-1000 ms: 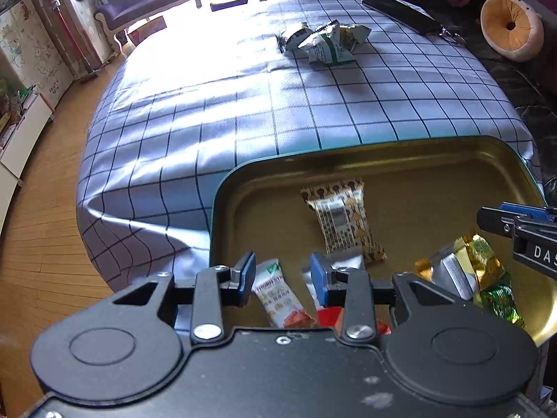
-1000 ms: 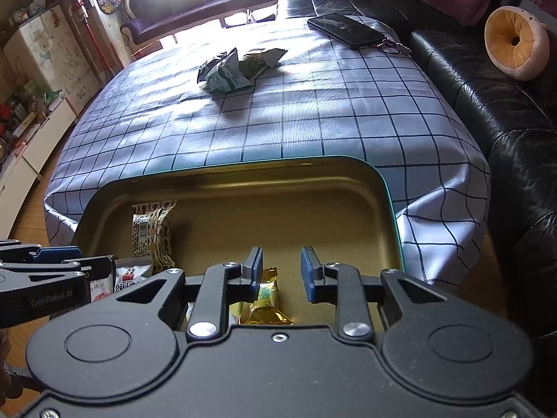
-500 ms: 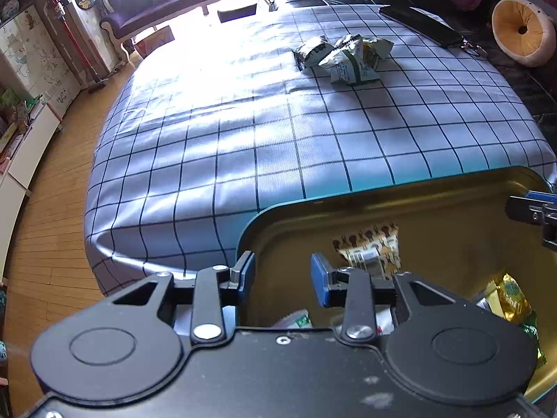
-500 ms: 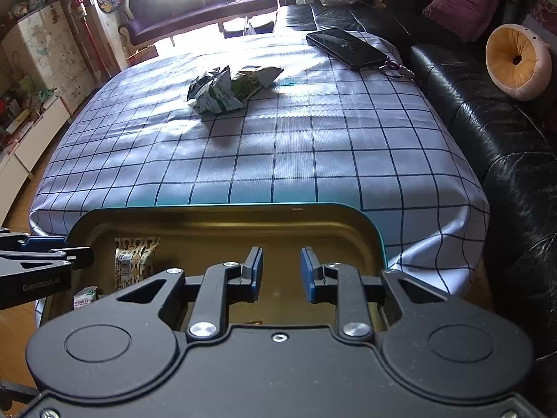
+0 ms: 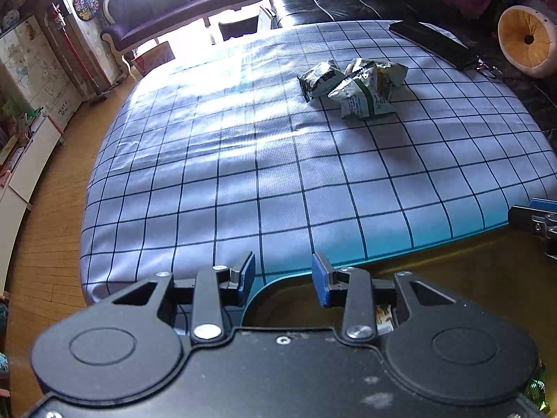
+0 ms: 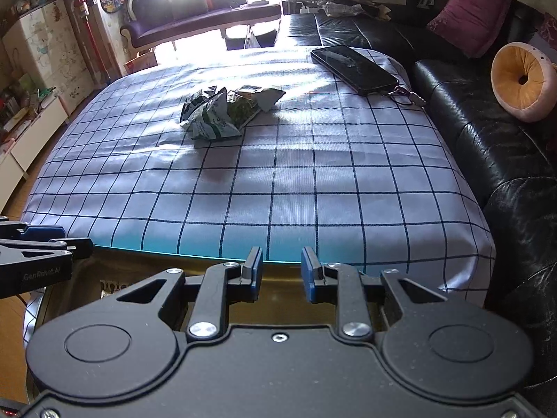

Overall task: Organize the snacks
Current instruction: 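Move both open grippers back from the tray to the snack heap, then grasp the green-white packet with the left gripper while right grasps the white bar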

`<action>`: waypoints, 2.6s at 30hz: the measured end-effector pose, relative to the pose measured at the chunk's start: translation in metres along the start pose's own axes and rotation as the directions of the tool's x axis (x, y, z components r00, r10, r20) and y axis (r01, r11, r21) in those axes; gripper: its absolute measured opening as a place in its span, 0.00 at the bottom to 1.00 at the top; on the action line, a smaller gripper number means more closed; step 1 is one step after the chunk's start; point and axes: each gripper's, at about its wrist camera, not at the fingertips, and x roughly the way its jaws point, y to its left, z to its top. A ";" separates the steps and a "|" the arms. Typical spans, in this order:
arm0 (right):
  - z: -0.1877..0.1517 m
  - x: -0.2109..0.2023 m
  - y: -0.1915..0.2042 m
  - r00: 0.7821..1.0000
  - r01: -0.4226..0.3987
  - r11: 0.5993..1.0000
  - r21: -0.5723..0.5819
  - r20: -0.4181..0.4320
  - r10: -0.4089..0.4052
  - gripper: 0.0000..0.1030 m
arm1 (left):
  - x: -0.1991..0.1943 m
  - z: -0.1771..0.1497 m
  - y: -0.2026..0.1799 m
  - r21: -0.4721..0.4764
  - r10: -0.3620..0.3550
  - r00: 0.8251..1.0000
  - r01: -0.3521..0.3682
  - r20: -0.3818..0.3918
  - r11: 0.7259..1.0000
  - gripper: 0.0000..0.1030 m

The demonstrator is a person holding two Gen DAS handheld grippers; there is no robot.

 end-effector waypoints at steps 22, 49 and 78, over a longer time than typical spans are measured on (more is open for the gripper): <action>0.048 0.057 -0.004 0.998 -0.061 0.998 0.019 0.019 0.061 0.35 | 0.073 0.087 0.007 -0.035 -0.017 1.000 0.017 0.001 0.999 0.37; 0.061 0.079 -0.014 0.998 -0.057 0.998 0.040 0.040 0.055 0.35 | 0.096 0.145 -0.051 -0.063 -0.167 0.978 0.176 0.126 0.982 0.49; 0.082 0.088 -0.011 0.990 -0.057 0.998 0.009 0.131 0.056 0.35 | 0.125 0.114 0.040 -0.092 -0.031 0.993 0.042 0.118 0.995 0.56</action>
